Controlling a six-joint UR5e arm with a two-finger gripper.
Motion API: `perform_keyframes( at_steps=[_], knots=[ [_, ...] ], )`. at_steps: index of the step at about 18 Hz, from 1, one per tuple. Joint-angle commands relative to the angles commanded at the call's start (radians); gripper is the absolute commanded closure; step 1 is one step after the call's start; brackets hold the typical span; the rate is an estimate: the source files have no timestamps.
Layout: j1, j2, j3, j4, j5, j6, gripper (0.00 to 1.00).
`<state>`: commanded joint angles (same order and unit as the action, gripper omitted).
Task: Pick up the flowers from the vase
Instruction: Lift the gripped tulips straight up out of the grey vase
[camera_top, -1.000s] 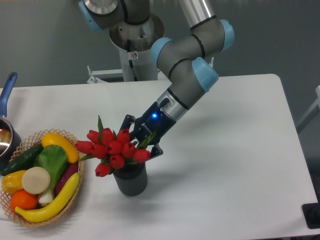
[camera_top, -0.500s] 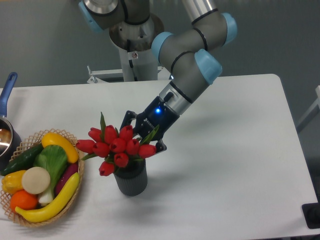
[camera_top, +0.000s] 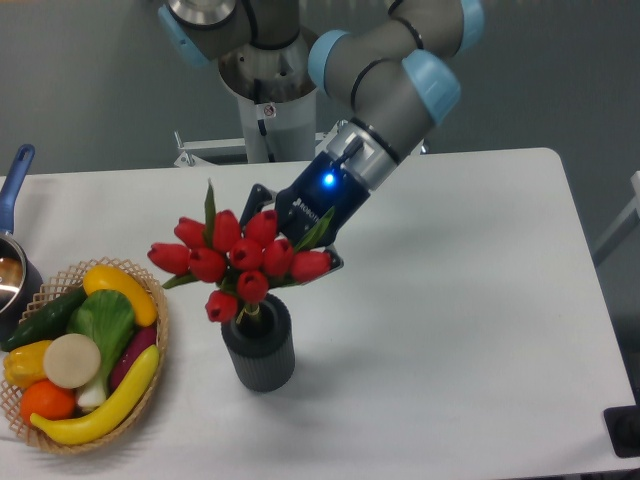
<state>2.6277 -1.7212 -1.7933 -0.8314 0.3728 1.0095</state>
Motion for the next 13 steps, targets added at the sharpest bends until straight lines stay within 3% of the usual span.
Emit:
perform_keyframes(
  at_steps=[7, 13],
  knots=[
    [0.057, 0.005, 0.074, 0.0, -0.069, -0.097, 0.56],
    [0.08, 0.012, 0.083, -0.002, -0.089, -0.107, 0.56]
  ],
)
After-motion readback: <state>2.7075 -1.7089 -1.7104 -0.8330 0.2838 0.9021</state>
